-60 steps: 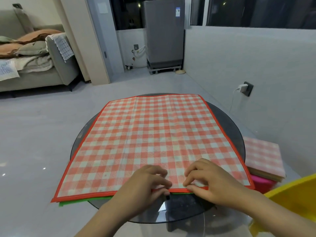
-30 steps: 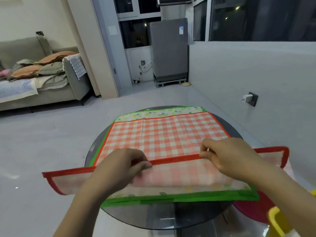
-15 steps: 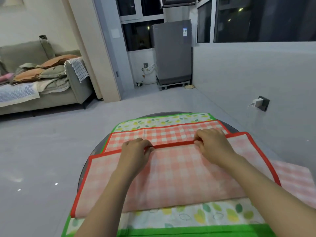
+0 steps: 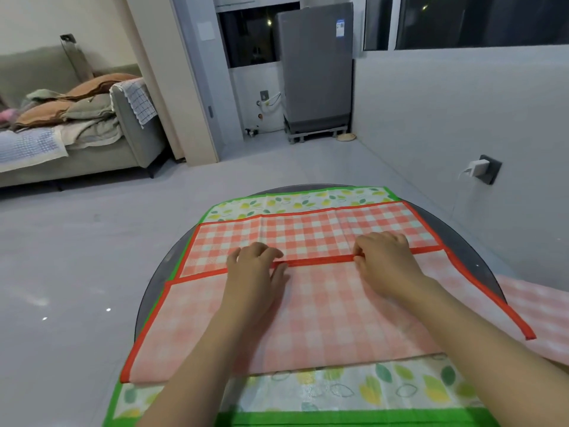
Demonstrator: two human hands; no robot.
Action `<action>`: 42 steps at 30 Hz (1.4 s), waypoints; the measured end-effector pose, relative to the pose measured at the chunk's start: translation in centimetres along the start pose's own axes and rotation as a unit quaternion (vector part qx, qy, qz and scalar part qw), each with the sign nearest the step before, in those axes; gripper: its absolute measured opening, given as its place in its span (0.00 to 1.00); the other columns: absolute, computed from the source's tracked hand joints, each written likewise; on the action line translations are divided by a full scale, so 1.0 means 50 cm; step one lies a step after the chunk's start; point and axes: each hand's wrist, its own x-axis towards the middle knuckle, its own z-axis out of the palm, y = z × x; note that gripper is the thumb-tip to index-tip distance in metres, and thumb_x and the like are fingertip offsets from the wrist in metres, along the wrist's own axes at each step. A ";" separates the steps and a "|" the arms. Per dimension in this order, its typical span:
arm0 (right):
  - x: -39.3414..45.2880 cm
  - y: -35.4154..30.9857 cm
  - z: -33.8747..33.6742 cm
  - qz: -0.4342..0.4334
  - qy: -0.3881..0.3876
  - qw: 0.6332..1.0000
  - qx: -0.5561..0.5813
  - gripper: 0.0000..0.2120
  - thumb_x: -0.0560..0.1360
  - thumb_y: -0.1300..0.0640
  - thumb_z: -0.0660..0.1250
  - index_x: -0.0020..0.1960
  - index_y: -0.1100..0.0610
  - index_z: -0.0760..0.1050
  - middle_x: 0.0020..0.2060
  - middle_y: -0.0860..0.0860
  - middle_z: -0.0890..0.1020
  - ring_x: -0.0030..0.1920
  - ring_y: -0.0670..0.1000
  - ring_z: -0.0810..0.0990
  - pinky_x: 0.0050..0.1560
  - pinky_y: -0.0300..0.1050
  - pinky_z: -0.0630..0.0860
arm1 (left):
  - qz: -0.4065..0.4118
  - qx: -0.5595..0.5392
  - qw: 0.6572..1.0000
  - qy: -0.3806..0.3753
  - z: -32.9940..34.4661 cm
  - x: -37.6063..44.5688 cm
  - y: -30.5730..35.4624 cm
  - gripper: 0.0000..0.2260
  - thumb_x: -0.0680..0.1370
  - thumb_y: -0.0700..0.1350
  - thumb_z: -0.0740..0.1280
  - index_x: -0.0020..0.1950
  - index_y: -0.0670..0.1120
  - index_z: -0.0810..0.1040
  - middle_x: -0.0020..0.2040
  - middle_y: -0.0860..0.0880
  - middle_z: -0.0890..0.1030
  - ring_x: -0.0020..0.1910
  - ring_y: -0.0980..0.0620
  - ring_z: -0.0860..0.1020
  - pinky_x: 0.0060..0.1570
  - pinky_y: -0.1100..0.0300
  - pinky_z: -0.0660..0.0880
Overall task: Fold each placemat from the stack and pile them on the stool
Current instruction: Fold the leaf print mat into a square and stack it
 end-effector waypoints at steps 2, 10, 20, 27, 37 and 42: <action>-0.010 -0.013 -0.004 0.005 -0.006 1.000 0.015 0.14 0.80 0.56 0.55 0.65 0.50 0.67 0.62 0.49 0.74 0.63 0.53 0.69 0.67 0.48 0.59 | -0.013 0.012 1.000 -0.002 -0.010 -0.016 0.024 0.15 0.80 0.51 0.58 0.66 0.52 0.72 0.66 0.52 0.72 0.66 0.51 0.67 0.72 0.49 0.54; -0.135 -0.117 0.016 -0.103 -0.084 0.987 0.093 0.23 0.82 0.50 0.44 0.77 0.49 0.49 0.77 0.46 0.49 0.76 0.46 0.46 0.73 0.42 0.40 | -0.035 0.063 0.986 -0.153 -0.001 -0.131 0.072 0.32 0.74 0.55 0.32 0.78 0.52 0.50 0.78 0.50 0.52 0.77 0.51 0.48 0.74 0.47 0.38; -0.173 -0.080 0.050 -0.077 -0.138 0.987 0.022 0.40 0.64 0.35 0.22 0.75 0.44 0.35 0.75 0.45 0.36 0.74 0.46 0.32 0.73 0.48 0.32 | -0.001 0.085 0.977 -0.194 0.018 -0.161 0.057 0.26 0.80 0.58 0.38 0.76 0.56 0.37 0.77 0.51 0.35 0.75 0.51 0.33 0.73 0.46 0.33; -0.169 0.045 0.027 0.026 -0.121 0.992 -0.011 0.26 0.80 0.42 0.37 0.76 0.46 0.35 0.75 0.48 0.37 0.75 0.48 0.34 0.75 0.50 0.35 | -0.002 0.078 0.978 -0.195 0.017 -0.163 0.057 0.25 0.81 0.58 0.39 0.76 0.56 0.36 0.76 0.51 0.34 0.75 0.51 0.32 0.74 0.45 0.35; -0.171 0.130 0.010 0.084 -0.108 0.990 -0.035 0.27 0.79 0.41 0.38 0.76 0.45 0.37 0.76 0.50 0.40 0.76 0.49 0.38 0.74 0.50 0.36 | -0.002 0.087 0.977 -0.197 0.021 -0.163 0.060 0.25 0.81 0.58 0.39 0.76 0.56 0.36 0.76 0.51 0.34 0.75 0.50 0.33 0.74 0.45 0.36; -0.167 0.106 0.004 0.084 -0.115 0.990 -0.019 0.27 0.80 0.42 0.39 0.76 0.47 0.38 0.76 0.52 0.40 0.76 0.51 0.37 0.74 0.50 0.35 | -0.004 0.089 0.976 -0.200 0.022 -0.162 0.060 0.25 0.81 0.58 0.39 0.76 0.56 0.36 0.77 0.51 0.35 0.75 0.50 0.33 0.74 0.45 0.36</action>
